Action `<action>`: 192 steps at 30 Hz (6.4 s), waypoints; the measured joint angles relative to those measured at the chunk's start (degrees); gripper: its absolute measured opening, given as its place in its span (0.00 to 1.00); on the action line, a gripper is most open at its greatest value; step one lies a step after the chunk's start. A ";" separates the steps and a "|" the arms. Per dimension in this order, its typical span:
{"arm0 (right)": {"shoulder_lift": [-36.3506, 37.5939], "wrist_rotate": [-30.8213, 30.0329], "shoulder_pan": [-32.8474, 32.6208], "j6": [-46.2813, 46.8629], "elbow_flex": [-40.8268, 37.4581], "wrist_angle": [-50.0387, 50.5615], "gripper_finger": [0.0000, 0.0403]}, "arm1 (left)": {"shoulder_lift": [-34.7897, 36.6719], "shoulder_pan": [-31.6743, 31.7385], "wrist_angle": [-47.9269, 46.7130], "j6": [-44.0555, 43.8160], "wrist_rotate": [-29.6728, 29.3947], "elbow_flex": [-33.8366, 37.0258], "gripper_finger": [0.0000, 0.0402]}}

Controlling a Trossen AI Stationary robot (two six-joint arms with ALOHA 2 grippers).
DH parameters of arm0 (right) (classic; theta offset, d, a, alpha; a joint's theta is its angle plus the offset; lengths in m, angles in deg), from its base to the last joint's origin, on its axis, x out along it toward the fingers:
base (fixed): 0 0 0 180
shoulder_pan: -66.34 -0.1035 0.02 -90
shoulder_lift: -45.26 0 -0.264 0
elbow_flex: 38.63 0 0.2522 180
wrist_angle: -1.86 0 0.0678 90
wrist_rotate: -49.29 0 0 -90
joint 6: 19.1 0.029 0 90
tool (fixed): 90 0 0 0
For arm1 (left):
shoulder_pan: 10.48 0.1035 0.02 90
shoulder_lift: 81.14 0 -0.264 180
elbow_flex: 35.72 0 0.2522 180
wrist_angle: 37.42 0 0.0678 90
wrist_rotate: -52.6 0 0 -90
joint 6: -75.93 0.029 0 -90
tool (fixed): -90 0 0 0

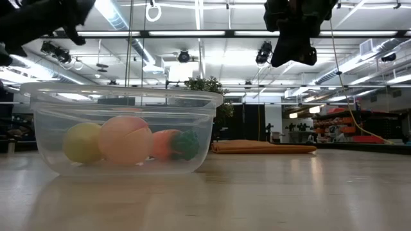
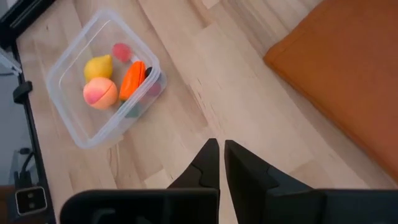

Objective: Pick and placing Produce into tupperware
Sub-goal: Return To Home Position

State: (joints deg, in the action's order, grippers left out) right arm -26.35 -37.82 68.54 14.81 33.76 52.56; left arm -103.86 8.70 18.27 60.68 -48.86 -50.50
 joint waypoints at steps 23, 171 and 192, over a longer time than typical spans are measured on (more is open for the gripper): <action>0.00 -4.91 0.00 5.54 0.02 -2.13 0.00 | 22.51 -11.08 -0.74 17.84 1.95 -0.11 0.02; 71.58 -1.98 -0.85 -1.42 -57.92 -51.29 0.00 | 22.36 -17.49 -66.73 0.92 11.13 0.57 0.10; 69.95 -1.74 -0.85 -17.04 -58.01 -38.50 0.00 | 22.36 -17.50 -66.73 0.92 11.13 0.57 0.10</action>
State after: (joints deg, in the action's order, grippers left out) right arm 43.60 -39.56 67.69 -2.23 -24.25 14.06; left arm -81.50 -8.79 -48.46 61.60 -37.74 -49.93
